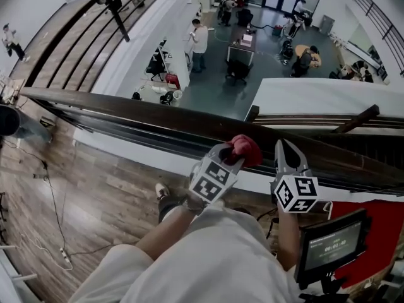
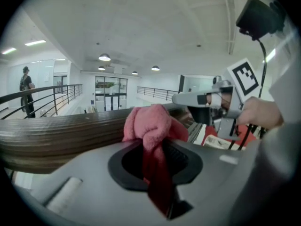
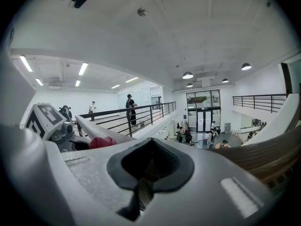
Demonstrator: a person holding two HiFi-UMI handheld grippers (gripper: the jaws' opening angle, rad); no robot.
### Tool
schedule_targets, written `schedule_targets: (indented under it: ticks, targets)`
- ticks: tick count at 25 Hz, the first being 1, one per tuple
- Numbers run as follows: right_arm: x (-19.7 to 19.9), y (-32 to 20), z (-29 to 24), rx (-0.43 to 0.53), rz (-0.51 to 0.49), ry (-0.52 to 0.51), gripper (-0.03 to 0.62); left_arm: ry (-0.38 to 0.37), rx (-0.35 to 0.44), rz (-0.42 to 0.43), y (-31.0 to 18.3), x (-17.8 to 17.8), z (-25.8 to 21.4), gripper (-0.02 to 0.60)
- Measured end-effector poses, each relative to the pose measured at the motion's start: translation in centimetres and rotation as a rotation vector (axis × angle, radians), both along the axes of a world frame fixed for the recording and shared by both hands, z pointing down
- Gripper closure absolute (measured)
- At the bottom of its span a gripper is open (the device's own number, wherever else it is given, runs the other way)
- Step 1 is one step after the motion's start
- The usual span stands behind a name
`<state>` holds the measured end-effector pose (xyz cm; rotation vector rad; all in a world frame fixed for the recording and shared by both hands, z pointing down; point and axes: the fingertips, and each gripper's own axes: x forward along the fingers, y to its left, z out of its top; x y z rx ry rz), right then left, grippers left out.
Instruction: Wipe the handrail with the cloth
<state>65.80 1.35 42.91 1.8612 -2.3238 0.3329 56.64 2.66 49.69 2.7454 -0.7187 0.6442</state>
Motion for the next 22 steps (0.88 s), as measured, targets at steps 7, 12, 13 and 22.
schedule_targets:
  ticks: [7, 12, 13, 22]
  targets:
    - [-0.1, -0.1, -0.5, 0.001, 0.002, 0.022, 0.591, 0.024, -0.018, 0.074, 0.6, 1.2, -0.3, 0.505]
    - [-0.1, -0.3, -0.7, 0.001, 0.033, 0.005, 0.591, 0.012, -0.008, 0.128, 1.1, 1.5, -0.5, 0.505]
    - [-0.3, -0.4, -0.7, 0.001, 0.036, 0.003, 0.591, 0.011, -0.007, 0.137, 1.0, 1.4, -0.5, 0.503]
    - [-1.5, -1.0, -0.3, -0.01, 0.092, -0.003, 0.591, 0.031, -0.006, 0.181, 0.7, -0.9, -0.8, 0.503]
